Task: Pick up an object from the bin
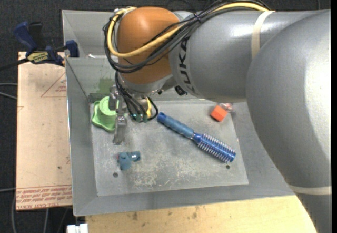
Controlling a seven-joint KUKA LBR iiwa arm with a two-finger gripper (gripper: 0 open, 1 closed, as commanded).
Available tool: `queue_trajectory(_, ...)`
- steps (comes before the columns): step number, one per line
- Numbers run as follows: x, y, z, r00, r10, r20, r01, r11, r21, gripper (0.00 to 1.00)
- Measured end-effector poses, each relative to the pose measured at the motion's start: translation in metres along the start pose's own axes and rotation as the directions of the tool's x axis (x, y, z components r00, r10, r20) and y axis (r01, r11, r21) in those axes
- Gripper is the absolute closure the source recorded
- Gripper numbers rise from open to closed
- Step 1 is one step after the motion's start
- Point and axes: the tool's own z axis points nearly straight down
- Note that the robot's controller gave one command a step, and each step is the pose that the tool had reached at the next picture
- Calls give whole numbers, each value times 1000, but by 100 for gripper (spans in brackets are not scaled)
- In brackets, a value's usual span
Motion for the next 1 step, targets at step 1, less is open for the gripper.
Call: queue_trajectory(1, 88, -67, 16, 991, 132, 0, -132, 991, 3, 0)
